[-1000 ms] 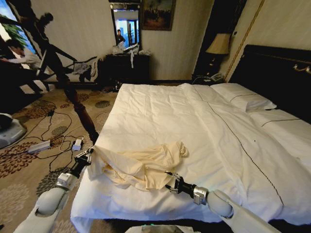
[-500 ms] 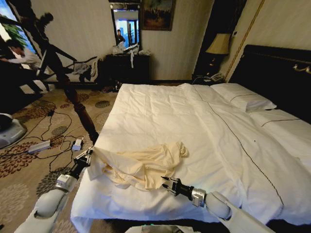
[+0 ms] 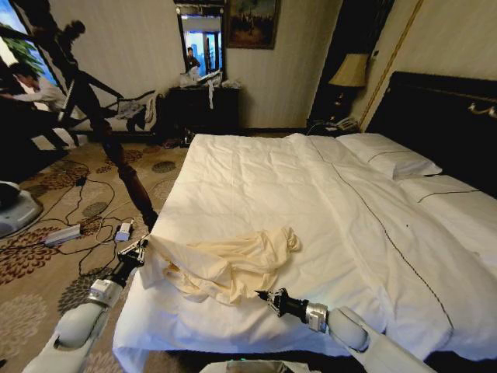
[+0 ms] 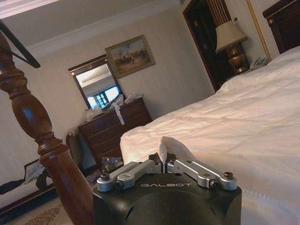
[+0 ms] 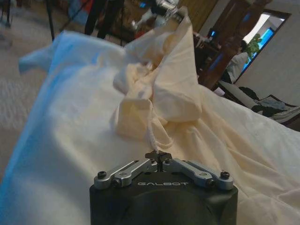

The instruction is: Pick up the clothes from the bed and hang them on the clothes hanger.

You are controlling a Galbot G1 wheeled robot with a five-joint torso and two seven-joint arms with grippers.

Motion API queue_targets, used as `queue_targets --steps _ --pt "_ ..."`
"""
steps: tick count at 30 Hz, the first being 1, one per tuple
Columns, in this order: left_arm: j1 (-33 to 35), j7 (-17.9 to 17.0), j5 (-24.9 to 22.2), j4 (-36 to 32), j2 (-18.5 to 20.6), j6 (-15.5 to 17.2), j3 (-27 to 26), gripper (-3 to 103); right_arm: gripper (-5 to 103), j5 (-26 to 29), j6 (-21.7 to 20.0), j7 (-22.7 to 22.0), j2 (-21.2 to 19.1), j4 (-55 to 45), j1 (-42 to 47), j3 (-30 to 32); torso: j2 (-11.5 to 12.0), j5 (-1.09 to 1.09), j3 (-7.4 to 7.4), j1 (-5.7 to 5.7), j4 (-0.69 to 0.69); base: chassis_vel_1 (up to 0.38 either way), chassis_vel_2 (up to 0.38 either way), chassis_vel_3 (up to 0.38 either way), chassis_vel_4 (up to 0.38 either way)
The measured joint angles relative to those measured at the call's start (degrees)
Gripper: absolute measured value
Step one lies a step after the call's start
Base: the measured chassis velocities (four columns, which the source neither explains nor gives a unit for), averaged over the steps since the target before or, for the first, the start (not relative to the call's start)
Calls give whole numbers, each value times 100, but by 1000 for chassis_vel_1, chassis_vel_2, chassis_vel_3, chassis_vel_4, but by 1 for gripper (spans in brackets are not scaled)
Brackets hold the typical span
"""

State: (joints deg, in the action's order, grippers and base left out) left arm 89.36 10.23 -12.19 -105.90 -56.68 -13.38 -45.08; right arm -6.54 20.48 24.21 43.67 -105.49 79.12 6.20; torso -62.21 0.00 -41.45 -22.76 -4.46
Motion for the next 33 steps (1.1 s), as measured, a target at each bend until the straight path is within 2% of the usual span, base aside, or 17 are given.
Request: queue_targets --steps 1,2,4,6,7,8,10,12,13,16,18,20,21,22,26,32,33 --pt "0 -3 -22 -10 0 0 -1 0 0 254 20 77 -5 0 4 9 0 0 0 0 0 0 0 0 0" --pt "0 -3 -22 -10 0 0 -1 0 0 254 20 77 -5 0 4 9 0 0 0 0 0 0 0 0 0" --pt "11 -5 -123 -83 2 -8 -18 0 0 901 9 252 -53 -69 47 33 0 0 0 0 0 0 0 0 0" --pt "27 -6 -346 -242 8 -25 -61 0 0 1863 -95 517 -130 -313 105 84 0 0 0 -1 0 0 0 0 0" --pt "27 -6 -346 -242 8 -25 -61 0 0 1863 -95 517 -130 -313 105 84 0 0 0 -1 0 0 0 0 0" --pt "29 -2 -592 -398 22 -49 -113 0 0 2671 -187 704 -175 -553 126 134 0 -1 0 -1 0 0 0 0 0" --pt "26 10 -896 -584 58 -82 -167 0 0 3533 -322 864 -223 -926 133 217 0 0 0 -1 0 0 0 0 0" --pt "-6 49 -1507 -987 198 -121 -283 0 0 4979 -593 914 -319 -1650 133 477 0 0 0 -1 1 0 0 0 0" --pt "-6 49 -1507 -987 198 -121 -283 0 0 4979 -593 914 -319 -1650 133 477 0 0 0 -1 1 0 0 0 0" --pt "-192 65 -2305 -1522 399 -35 -596 0 0 6169 -846 652 -443 -2408 115 1159 0 0 0 -1 -1 0 0 0 0" --pt "-220 67 -2413 -1581 425 -5 -658 0 0 6259 -864 623 -471 -2473 118 1283 0 0 0 -1 -1 0 0 0 0" --pt "-351 67 -2988 -1783 598 200 -1109 0 0 6640 -914 466 -636 -2732 166 1969 0 -1 0 -1 0 0 0 0 0" --pt "-375 67 -3102 -1793 649 243 -1239 0 0 6744 -918 409 -680 -2791 185 2149 0 0 0 -1 -1 0 0 0 0" --pt "-375 67 -3102 -1793 649 243 -1239 0 0 6744 -918 409 -680 -2791 185 2149 0 0 0 -1 -1 0 0 0 0" --pt "-362 78 -3348 -1747 832 339 -1785 0 0 7010 -921 204 -758 -3006 264 2754 0 0 0 -1 0 0 0 0 0" --pt "250 688 -3329 -2334 726 160 -2223 0 0 7244 -911 195 -869 -3547 430 3130 0 0 0 -1 1 0 0 0 0" --pt "327 807 -3515 -2601 716 164 -2362 0 0 7433 -911 93 -986 -3723 357 3211 0 -1 0 0 1 0 0 0 0"
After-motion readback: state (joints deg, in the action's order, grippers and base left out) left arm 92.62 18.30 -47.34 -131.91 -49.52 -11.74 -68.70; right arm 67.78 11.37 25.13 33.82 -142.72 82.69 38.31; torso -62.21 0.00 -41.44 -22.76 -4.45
